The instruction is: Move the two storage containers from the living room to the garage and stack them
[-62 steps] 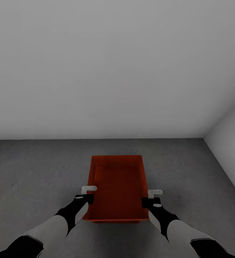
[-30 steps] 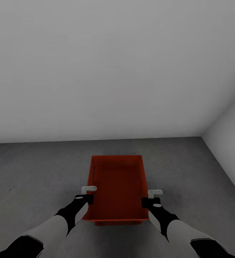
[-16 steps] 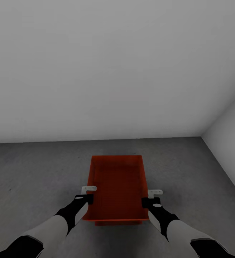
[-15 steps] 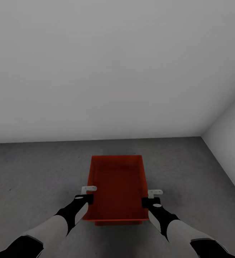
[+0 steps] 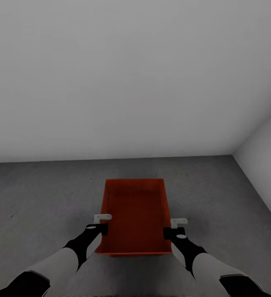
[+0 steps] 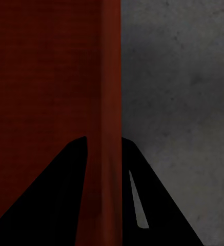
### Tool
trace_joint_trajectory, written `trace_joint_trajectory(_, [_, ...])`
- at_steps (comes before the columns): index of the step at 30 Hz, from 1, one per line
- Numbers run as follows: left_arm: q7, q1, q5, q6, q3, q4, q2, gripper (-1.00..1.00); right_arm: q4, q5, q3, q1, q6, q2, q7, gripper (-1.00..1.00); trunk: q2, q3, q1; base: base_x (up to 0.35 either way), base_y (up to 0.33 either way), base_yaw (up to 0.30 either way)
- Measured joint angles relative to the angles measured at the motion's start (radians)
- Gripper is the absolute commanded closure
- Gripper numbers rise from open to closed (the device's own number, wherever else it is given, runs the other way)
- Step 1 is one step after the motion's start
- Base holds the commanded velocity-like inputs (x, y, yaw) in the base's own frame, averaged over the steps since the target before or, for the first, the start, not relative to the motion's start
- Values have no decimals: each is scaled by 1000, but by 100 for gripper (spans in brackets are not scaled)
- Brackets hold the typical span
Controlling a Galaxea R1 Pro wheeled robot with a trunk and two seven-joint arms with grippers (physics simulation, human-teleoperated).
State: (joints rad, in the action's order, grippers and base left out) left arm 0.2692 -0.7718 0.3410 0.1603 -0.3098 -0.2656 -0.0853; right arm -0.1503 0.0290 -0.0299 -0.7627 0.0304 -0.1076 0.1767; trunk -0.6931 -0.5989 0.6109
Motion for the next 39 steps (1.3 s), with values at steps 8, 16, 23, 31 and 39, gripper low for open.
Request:
trace_joint_trajectory(8, [2,0,1,3,-2,-3,0,100,0,0,1,0,0,0,-1,100,0,-13,0,0,0,0])
trace_joint_trajectory(16, [3,0,1,5,-3,-5,0,100,0,0,3,0,0,0,-2,100,0,-26,0,0,0,0])
trace_joint_trajectory(23, [2,0,1,3,-2,-3,0,100,0,1,2,0,0,0,-1,100,0,-31,0,0,0,0])
trace_joint_trajectory(31, [0,0,0,-2,1,1,0,100,0,0,-1,0,0,0,0,100,0,-32,0,0,0,0])
trace_joint_trajectory(39, [-6,0,0,-17,8,13,-2,100,0,0,-7,0,2,0,3,100,0,-32,0,0,0,0])
